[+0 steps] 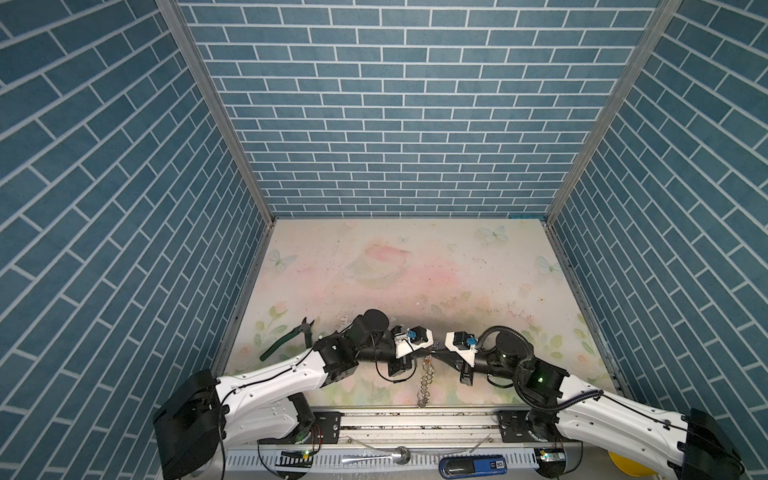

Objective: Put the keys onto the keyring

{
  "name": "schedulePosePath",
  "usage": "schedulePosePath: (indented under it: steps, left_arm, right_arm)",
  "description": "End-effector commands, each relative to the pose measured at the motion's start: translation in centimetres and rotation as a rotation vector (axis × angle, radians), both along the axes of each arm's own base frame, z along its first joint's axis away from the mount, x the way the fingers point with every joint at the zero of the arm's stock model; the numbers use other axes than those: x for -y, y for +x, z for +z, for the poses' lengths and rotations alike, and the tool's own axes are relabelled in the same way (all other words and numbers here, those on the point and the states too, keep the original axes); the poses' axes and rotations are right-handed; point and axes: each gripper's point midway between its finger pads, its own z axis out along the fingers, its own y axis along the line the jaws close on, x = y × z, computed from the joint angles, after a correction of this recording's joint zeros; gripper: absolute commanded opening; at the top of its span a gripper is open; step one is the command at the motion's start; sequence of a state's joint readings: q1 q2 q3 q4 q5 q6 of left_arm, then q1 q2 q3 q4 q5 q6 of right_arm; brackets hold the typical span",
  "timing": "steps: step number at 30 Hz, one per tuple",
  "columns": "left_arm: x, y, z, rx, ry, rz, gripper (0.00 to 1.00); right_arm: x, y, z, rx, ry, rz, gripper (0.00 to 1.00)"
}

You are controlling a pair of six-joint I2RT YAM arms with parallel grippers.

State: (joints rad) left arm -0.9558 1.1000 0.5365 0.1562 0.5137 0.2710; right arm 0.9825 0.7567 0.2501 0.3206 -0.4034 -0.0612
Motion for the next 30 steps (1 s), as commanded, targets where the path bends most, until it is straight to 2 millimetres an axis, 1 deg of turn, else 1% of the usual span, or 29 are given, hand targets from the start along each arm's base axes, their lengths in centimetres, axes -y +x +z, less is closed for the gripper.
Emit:
schedulePosePath:
  steps: [1, 7, 17, 22, 30]
  left_arm:
    - [0.3, 0.6, 0.8, 0.039, 0.008, 0.008, 0.0]
    - [0.3, 0.6, 0.5, 0.04, 0.037, -0.007, 0.0]
    - [0.5, 0.5, 0.8, 0.035, 0.036, -0.022, 0.0]
    - [0.5, 0.6, 0.8, 0.037, 0.036, -0.017, 0.0]
    - [0.4, 0.7, 0.7, 0.042, 0.041, -0.006, 0.0]
  right_arm:
    - [-0.5, 0.4, 0.9, 0.025, -0.02, 0.003, 0.03]
    - [-0.6, 0.7, 1.1, 0.027, -0.046, -0.003, 0.05]
    - [-0.5, 1.0, 1.2, 0.035, -0.073, -0.015, 0.09]
    - [-0.5, 1.2, 1.2, 0.041, -0.075, -0.023, 0.09]
    - [-0.3, 1.4, 1.5, 0.05, -0.071, -0.041, 0.0]
